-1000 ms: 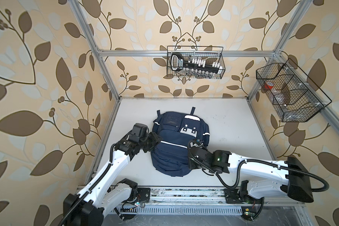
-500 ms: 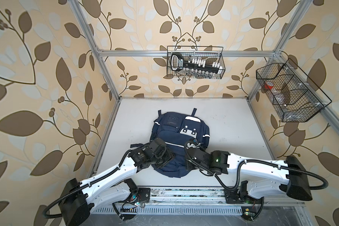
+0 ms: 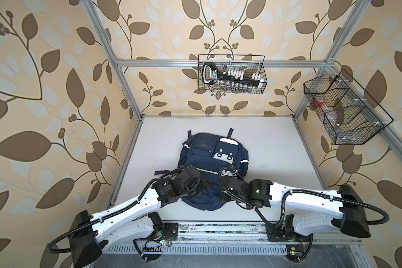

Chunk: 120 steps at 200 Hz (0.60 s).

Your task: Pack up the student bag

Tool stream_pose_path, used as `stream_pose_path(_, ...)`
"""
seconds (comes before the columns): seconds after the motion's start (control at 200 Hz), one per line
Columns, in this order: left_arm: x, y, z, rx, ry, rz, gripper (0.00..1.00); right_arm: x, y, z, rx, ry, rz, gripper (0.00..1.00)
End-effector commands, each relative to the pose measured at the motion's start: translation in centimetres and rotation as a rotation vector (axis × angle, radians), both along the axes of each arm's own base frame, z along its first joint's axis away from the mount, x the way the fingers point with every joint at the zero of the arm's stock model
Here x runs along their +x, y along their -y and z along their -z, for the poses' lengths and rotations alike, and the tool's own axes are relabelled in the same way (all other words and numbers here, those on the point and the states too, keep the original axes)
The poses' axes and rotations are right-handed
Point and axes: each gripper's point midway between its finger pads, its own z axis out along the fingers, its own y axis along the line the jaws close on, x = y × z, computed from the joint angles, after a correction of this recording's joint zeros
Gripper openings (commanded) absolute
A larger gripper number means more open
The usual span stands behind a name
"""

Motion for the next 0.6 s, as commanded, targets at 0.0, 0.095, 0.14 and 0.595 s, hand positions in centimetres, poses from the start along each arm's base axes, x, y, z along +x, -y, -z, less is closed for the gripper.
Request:
stream_pose_path(0.0,1.3,-0.9,-3.9,-0.06,0.113,-0.084,0.57,-0.9,-2.1,-2.1,0.072,-0.012,-0.05,0.0)
stream_pose_path(0.095,1.5,-0.8,-4.4,-0.061,0.132,-0.085,0.59,-0.9,-2.5,-2.1,0.077,-0.014,-0.055,0.0)
stream_pose_path(0.14,1.7,-0.4,-4.6,-0.069,0.134,-0.078,0.59,-0.9,-2.6,-2.2,0.082,-0.017,-0.058,0.0)
stream_pose_path(0.595,3.8,3.5,-2.1,-0.058,0.087,-0.041,0.4,-1.9,-2.1,-2.2,0.074,-0.013,-0.073,0.0)
